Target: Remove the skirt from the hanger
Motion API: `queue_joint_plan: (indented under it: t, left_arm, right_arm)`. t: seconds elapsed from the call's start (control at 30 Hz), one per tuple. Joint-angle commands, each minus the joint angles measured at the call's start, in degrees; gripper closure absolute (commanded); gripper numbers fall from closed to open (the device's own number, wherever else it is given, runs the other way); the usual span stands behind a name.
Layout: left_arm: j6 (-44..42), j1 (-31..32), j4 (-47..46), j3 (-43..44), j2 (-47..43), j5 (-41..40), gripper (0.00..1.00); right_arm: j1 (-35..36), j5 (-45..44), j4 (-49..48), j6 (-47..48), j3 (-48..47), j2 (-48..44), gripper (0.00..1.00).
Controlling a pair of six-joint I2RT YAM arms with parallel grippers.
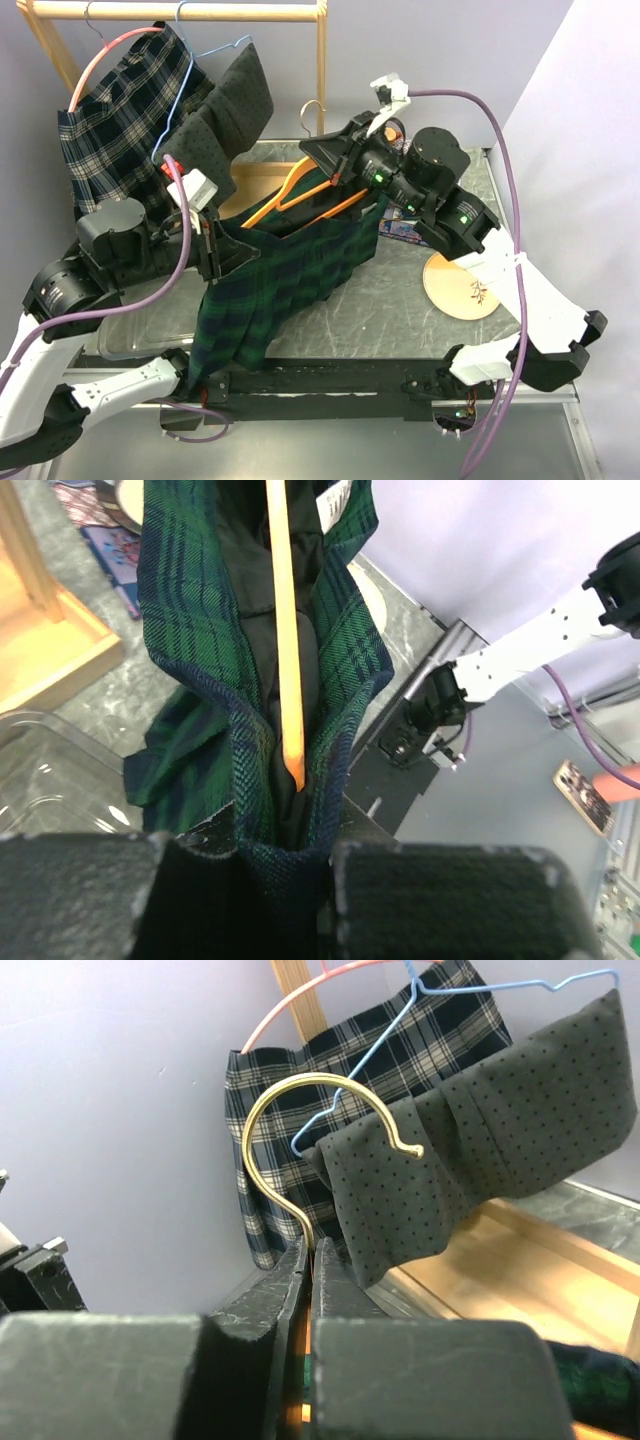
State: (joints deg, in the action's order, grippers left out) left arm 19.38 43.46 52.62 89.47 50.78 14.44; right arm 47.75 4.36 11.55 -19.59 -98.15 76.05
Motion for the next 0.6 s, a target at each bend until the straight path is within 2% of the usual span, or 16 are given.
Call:
queue_joint_plan:
  t: [0.0,0.07,0.1,0.13,0.17,0.2,0.27,0.3,0.37,0.47,0.57]
  left_arm:
    - [0.5,0.0,-12.4,2.7,0.4,6.5,0.99]
    - [1.0,0.0,-13.2,2.3,0.0,7.0,0.99]
    - [1.2,0.0,-13.5,2.0,-0.2,7.1,0.96]
    - [1.5,0.0,-14.2,1.8,-0.4,7.3,0.89]
    - [1.6,0.0,-14.6,1.4,-0.9,7.3,0.59]
    - [1.9,0.0,-14.7,1.2,-1.2,7.2,0.41]
    - [2.0,0.0,-14.0,1.1,-1.6,7.8,0.14]
    - [1.3,0.0,-13.3,1.0,-1.7,8.2,0.06]
    - [-0.6,0.0,-11.2,0.7,-2.3,5.9,0.01]
    - [-3.2,0.0,-9.9,-0.4,-3.9,3.5,0.01]
    - [-4.6,0.0,-10.3,-1.7,-4.9,5.2,0.03]
  right_arm:
    - [0.0,0.9,-8.6,1.3,2.4,-5.6,1.0]
    - [0.0,0.1,-10.2,2.1,3.3,-7.3,1.0]
    - [0.0,-1.1,-10.1,2.0,3.6,-7.8,1.0]
    - [0.0,-2.0,-10.1,2.1,4.0,-8.3,1.0]
    - [-0.1,-2.6,-10.8,1.9,4.5,-9.4,1.0]
    - [-0.1,-3.3,-11.4,2.1,6.3,-10.2,1.0]
    - [-0.3,-5.6,-14.3,1.8,7.4,-12.1,1.0]
    - [-0.6,-5.7,-14.5,1.7,6.7,-12.2,1.0]
    - [-1.3,-5.5,-12.0,1.8,4.0,-11.7,1.0]
    - [-1.7,-5.7,-8.0,2.1,-1.1,-11.3,1.0]
    - [-1.8,-7.9,-8.6,1.7,0.0,-13.9,1.0]
